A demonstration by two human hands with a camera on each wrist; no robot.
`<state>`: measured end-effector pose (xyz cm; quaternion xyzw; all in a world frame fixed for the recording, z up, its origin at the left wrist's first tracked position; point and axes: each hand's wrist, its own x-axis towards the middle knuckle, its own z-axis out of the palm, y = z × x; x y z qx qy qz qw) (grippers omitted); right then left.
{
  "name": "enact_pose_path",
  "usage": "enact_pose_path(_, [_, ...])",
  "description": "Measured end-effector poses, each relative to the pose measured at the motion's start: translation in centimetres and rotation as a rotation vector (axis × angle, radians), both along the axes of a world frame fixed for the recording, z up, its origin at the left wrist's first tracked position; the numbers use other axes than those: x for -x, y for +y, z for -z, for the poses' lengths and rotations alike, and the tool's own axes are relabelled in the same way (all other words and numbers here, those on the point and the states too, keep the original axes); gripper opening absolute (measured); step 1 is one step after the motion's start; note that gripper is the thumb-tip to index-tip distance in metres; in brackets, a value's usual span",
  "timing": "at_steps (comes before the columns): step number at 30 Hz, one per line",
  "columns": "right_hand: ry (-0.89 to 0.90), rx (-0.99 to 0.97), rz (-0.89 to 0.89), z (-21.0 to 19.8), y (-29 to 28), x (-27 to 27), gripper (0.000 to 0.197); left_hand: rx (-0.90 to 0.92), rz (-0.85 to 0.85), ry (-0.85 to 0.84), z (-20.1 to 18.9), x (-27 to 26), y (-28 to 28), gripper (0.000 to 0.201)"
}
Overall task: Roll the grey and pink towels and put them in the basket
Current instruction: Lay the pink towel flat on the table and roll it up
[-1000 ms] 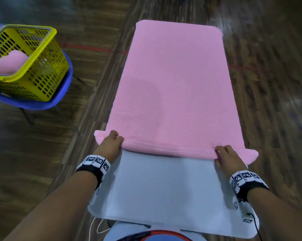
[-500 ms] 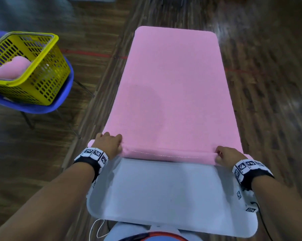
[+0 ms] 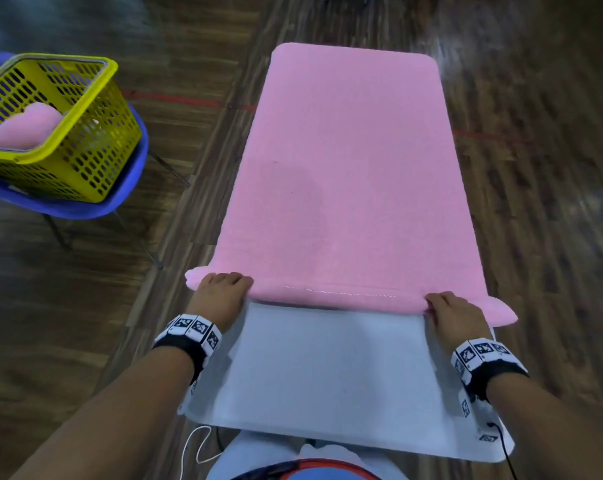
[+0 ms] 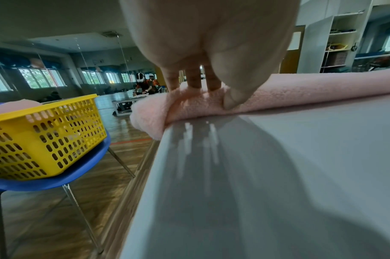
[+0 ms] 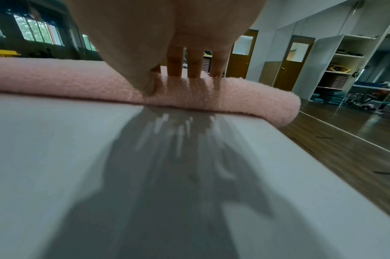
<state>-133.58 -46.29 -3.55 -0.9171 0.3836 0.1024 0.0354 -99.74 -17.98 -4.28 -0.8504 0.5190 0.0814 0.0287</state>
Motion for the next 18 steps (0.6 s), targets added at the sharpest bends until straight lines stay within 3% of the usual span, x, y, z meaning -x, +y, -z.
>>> enact_pose_path(4, [0.186, -0.149, 0.031, -1.6, -1.9, -1.8, 0.02, -0.195, -0.007, -0.059, -1.4, -1.3, -2.4, 0.023])
enact_pose_path(8, [0.254, -0.315, 0.128, -2.6, -2.8, -2.8, 0.022, -0.254, -0.089, 0.073, -2.0, -1.7, -3.6, 0.031])
enact_pose_path(10, [0.21, -0.185, 0.099, -2.4, -2.6, -2.2, 0.023, -0.128, -0.072, -0.001, -2.0, -1.4, -3.2, 0.033])
enact_pose_path(13, [-0.012, 0.086, -0.034, -0.8, -1.1, -0.7, 0.02, 0.053, 0.025, -0.146, -1.5, 0.4, -1.8, 0.032])
enact_pose_path(15, [-0.04, 0.116, -0.111, 0.3, 0.3, -0.1, 0.017, 0.022, 0.101, -0.125, -0.5, 1.8, -0.7, 0.027])
enact_pose_path(18, [0.012, 0.057, -0.08, 1.2, 1.5, 0.4, 0.033, -0.019, 0.049, -0.028, 0.5, 2.6, 0.1, 0.035])
